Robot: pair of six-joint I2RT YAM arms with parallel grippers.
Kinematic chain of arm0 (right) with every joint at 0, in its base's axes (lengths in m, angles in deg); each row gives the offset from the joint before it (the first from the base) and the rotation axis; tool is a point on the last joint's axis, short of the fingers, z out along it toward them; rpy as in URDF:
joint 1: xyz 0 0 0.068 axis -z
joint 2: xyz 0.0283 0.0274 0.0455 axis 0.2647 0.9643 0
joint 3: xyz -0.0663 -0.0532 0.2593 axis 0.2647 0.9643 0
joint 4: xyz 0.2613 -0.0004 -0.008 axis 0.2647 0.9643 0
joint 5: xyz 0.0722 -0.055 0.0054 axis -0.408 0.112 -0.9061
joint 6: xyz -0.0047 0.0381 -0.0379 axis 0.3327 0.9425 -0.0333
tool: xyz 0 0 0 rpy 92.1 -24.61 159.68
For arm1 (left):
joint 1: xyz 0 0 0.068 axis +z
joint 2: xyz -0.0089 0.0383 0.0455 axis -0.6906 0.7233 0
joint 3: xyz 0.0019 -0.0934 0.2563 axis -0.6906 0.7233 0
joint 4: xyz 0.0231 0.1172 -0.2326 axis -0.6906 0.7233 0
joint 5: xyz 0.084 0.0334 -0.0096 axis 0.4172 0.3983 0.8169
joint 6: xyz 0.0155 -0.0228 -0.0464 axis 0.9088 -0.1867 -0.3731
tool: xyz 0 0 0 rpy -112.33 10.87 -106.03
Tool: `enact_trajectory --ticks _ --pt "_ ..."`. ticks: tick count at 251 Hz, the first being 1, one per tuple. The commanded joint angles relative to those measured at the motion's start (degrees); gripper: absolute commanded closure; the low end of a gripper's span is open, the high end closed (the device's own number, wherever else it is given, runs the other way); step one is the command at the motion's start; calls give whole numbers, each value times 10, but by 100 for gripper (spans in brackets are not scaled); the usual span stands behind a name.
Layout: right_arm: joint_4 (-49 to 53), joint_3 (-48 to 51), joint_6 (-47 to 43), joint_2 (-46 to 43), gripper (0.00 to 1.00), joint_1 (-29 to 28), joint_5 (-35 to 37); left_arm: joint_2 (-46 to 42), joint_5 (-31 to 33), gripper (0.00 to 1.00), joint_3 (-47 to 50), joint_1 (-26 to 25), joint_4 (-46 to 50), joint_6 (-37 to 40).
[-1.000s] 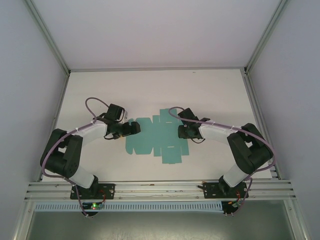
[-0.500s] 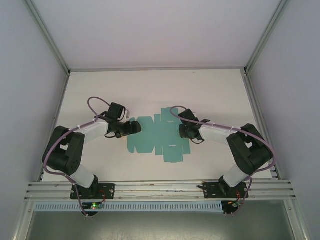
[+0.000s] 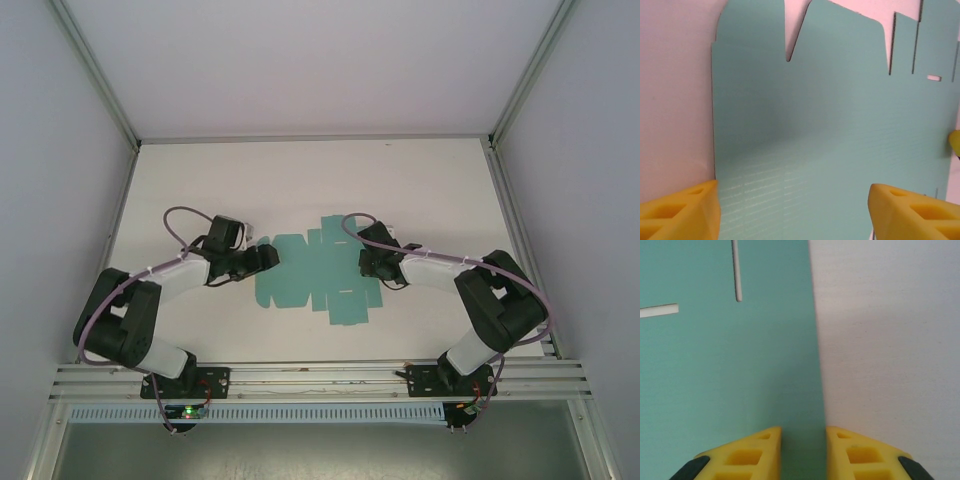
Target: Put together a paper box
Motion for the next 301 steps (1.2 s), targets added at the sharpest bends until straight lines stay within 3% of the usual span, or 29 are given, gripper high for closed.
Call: enact_trajectory --ticks 1,74,98,116,147,170,212,261,301 --pt "-64 51 25 87 77 -27 -158 -60 -235 28 -12 -35 -167 -50" --pt "-102 67 31 93 77 -27 -174 -89 -229 35 0 -41 -209 -78" --pt "-109 71 31 91 77 -27 -175 -72 -214 37 -17 -51 -179 -70" --pt "-112 72 32 90 77 -27 -172 -63 -177 38 -43 -57 -91 -36" --pt "-111 76 33 91 77 -26 -167 -59 -40 40 -95 -76 90 40" --pt "-111 77 34 88 77 -26 -166 -56 8 42 -111 -83 136 66" --pt "-106 77 33 74 75 -25 -153 -32 69 65 -133 -90 181 79" --pt "-83 77 7 16 69 -6 -155 -50 70 100 -138 -94 168 91" --pt "-36 74 -74 -128 43 50 -210 -138 10 100 -142 -93 138 120"
